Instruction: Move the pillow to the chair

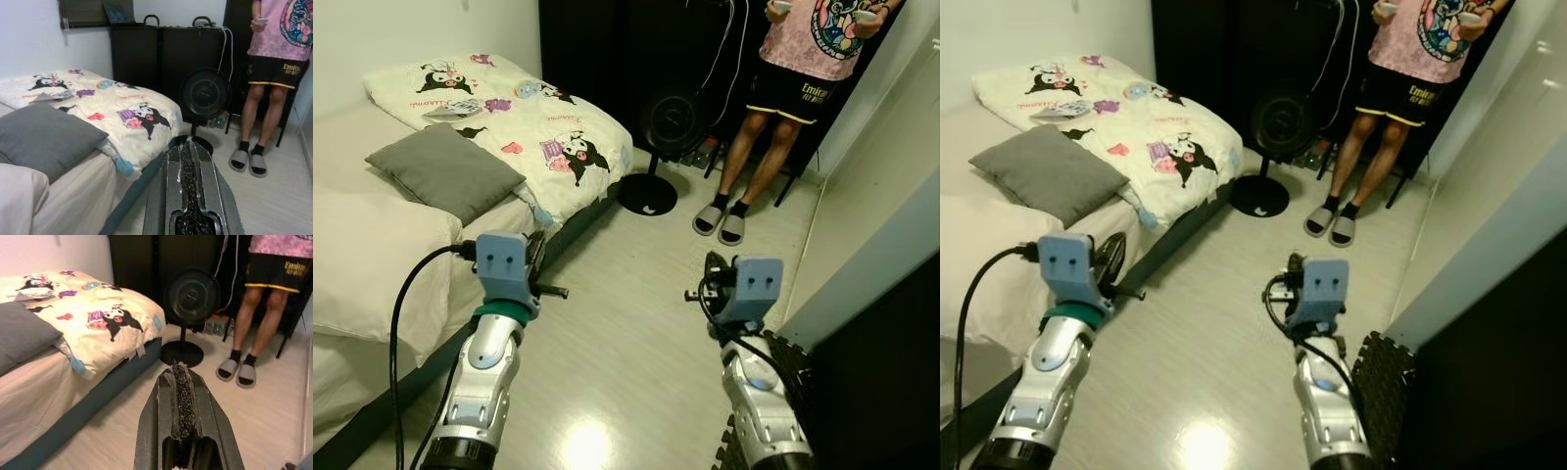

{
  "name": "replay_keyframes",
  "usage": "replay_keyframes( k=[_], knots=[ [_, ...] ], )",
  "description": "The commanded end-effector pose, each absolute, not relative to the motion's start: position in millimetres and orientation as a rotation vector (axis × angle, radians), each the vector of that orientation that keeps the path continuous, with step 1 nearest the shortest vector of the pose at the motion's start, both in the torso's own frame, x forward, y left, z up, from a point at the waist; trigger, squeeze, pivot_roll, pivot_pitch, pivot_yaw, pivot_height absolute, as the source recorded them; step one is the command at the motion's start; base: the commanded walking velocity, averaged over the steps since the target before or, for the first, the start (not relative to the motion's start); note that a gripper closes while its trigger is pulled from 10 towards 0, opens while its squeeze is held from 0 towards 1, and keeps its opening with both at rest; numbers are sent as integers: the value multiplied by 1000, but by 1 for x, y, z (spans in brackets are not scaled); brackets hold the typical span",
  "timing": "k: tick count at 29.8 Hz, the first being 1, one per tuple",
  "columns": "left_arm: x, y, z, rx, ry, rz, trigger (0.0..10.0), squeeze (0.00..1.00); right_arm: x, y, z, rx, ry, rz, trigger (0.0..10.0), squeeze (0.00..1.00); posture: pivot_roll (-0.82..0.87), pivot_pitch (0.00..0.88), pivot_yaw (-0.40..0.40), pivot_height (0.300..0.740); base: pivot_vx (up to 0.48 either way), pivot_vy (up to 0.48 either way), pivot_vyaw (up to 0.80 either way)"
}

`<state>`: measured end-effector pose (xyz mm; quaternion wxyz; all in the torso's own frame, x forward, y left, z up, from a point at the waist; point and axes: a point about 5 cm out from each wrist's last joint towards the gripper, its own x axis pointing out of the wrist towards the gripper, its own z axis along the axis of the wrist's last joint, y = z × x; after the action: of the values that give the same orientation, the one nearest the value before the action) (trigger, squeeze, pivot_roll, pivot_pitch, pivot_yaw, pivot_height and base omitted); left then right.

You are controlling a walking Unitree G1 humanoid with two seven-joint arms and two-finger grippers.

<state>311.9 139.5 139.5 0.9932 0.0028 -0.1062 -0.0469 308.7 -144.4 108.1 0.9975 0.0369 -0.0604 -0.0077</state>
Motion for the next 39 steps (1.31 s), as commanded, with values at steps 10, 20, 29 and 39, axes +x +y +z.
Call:
replay_keyframes(
  k=[10,20,29,39],
  knots=[
    [311,139,139,0,-181,-100,10000,0,307,-149,104,88,-76,-19,10000,0,16,0,7,740,0,0,0],
    [311,138,140,-7,-172,-93,10000,0,306,-150,97,104,-19,-35,10000,0,8,0,7,740,0,0,0],
    [309,140,138,-17,-161,-89,10000,0,303,-148,94,102,-4,-24,10000,0,4,0,4,740,0,0,0],
    [308,138,139,-26,-161,-92,10000,0,304,-149,94,83,4,-25,10000,0,4,0,2,740,0,0,0]
  ],
)
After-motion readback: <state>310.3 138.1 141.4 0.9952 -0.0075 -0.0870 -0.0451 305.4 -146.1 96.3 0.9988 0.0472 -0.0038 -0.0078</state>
